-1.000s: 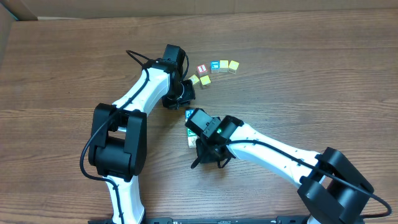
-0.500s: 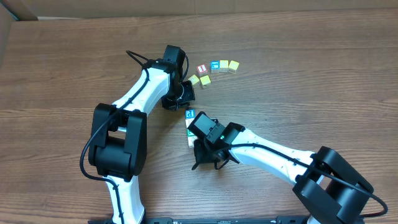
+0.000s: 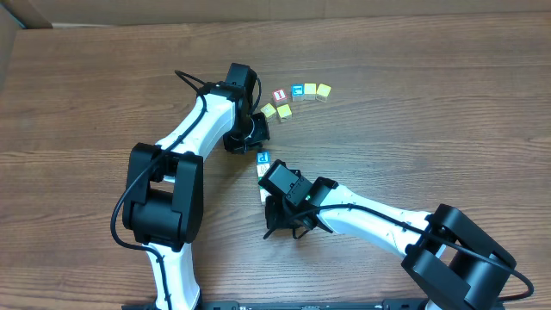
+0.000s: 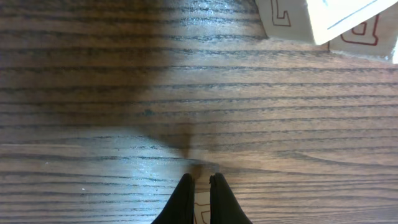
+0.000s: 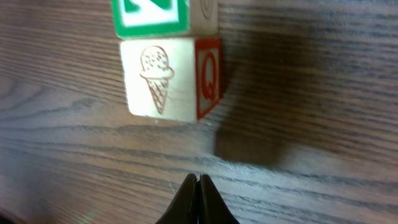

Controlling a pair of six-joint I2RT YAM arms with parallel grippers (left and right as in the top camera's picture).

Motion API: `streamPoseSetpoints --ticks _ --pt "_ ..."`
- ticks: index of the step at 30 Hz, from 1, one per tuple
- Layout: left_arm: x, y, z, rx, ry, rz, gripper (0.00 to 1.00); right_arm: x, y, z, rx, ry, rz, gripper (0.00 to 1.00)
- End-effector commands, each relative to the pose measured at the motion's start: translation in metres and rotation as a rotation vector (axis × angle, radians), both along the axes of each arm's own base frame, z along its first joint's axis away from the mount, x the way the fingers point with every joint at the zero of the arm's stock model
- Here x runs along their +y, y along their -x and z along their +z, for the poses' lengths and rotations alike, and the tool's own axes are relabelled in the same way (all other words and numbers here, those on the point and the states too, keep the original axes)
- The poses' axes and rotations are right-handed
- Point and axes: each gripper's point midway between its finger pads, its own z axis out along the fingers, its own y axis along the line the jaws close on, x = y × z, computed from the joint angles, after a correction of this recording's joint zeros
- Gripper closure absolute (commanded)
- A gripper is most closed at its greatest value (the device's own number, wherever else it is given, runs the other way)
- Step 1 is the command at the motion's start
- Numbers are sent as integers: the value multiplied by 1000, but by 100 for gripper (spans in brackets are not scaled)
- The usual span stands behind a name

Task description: Flip 4 blocks

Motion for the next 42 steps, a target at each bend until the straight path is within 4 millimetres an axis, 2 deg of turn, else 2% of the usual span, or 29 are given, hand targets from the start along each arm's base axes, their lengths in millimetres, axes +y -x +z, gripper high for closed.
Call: streamPoseSetpoints --ticks 1,6,29,37,42 --pt "1 2 -4 8 -14 -22 96 3 -1 -2 4 -10 -20 96" --pt "2 5 -4 19 -17 -21 96 3 0 -13 29 3 -49 96" --pt "-9 16 -4 47 -23 -54 96 9 -14 -8 -37 -23 -64 96" --pt "-8 16 -5 45 -31 -53 96 8 -19 -8 -64 -13 -75 96" --pt "1 11 -5 26 -68 -43 96 9 -18 -8 -59 -18 -72 96"
